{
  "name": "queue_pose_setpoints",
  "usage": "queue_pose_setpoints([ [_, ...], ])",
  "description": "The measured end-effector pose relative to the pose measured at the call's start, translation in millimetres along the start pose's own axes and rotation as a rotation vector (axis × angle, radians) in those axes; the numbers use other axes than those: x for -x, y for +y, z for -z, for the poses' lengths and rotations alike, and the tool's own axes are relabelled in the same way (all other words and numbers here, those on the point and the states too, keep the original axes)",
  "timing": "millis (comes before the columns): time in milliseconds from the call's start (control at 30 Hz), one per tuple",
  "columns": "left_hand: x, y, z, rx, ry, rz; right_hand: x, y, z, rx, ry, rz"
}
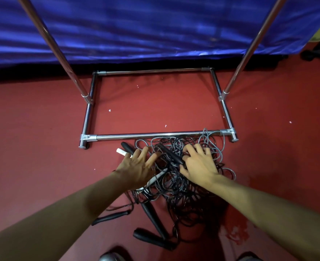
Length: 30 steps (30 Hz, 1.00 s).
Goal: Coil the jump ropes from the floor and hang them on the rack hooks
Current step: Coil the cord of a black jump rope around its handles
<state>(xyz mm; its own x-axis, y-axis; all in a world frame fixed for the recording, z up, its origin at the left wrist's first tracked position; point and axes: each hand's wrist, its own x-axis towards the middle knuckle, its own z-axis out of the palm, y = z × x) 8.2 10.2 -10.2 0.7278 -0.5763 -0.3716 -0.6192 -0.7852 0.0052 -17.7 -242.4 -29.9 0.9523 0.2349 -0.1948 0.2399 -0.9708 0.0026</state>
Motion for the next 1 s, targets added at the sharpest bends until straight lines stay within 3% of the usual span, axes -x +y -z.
queue_pose_setpoints([
  [133, 8, 3, 13, -0.006, 0.024, -0.002, 12, 6, 19, -0.023, 0.189, 0.081],
  [233, 17, 6, 24, -0.056, 0.136, -0.013, 29, 4, 40, -0.030, 0.228, 0.149],
  [333, 25, 11, 41, -0.064, 0.147, -0.004, 51, -1, 71, -0.041, 0.279, 0.215],
  [533, 49, 23, 125, 0.017, 0.480, -0.089, 97, -3, 187, -0.160, 0.441, 0.298],
  [633, 75, 28, 213, 0.100, 0.688, -0.155, 122, 8, 256, -0.359, 0.420, 0.396],
  [800, 133, 56, 355, 0.065, 0.863, -0.295, 132, 26, 340, -0.612, 0.339, 0.268],
  [900, 163, 77, 397, 0.035, 0.879, -0.339, 121, 20, 346, -0.847, 0.331, 0.269],
  [1000, 168, 87, 395, 0.110, 0.847, -0.368, 118, 14, 341, -1.070, 0.337, 0.192],
])
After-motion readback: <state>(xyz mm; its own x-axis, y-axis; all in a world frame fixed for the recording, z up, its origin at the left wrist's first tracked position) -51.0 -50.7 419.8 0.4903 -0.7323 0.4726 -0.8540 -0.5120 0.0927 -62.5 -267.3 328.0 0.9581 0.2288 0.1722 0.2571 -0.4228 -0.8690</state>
